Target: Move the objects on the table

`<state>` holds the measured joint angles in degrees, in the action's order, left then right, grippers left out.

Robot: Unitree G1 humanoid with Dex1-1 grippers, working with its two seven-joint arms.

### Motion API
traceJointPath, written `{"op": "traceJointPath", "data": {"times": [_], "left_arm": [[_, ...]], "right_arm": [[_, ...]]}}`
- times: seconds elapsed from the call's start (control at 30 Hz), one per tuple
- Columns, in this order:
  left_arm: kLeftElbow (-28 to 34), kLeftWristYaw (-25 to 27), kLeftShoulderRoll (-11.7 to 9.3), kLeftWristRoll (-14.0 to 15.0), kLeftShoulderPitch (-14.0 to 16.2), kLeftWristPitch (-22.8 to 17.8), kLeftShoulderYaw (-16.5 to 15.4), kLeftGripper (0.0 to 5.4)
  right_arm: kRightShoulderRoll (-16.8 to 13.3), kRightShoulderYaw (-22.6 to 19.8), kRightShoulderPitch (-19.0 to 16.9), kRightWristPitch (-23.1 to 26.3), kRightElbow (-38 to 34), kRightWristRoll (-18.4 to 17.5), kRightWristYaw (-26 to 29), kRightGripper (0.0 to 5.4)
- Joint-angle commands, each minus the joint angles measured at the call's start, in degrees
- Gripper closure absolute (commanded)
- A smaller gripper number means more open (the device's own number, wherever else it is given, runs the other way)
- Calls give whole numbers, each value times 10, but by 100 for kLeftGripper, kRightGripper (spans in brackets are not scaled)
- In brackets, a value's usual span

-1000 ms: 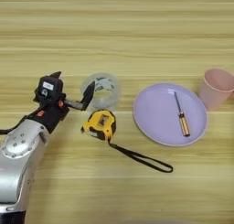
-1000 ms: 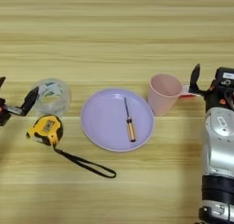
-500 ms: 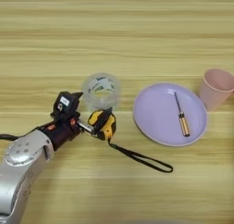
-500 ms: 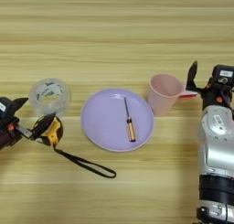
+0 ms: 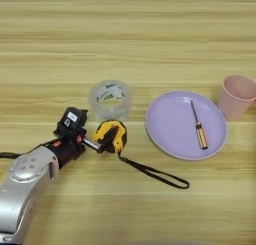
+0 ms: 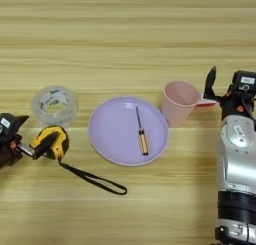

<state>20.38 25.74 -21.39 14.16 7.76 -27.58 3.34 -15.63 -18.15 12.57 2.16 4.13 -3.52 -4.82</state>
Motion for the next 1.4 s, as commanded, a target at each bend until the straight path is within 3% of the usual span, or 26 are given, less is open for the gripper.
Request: {"op": "traceJointPath", "data": {"times": [0.03, 0.5, 0.83, 1.33, 1.4], "left_arm": [[-6, 3, 3, -8, -2, 10, 15, 0], [-12, 0, 4, -14, 1, 21, 25, 0], [-55, 3, 6, -29, 3, 37, 48, 0], [-88, 3, 12, -39, 2, 53, 53, 0], [-90, 3, 14, -37, 1, 58, 51, 24]], "right_arm": [[0, 0, 3, 9, -11, 1, -3, 2], [0, 2, 2, 11, -12, 1, 0, 2], [1, 2, 3, 9, -10, 0, -1, 2], [2, 1, 5, 9, -7, -3, 1, 2], [2, 1, 5, 9, -7, -3, 1, 0]]}}
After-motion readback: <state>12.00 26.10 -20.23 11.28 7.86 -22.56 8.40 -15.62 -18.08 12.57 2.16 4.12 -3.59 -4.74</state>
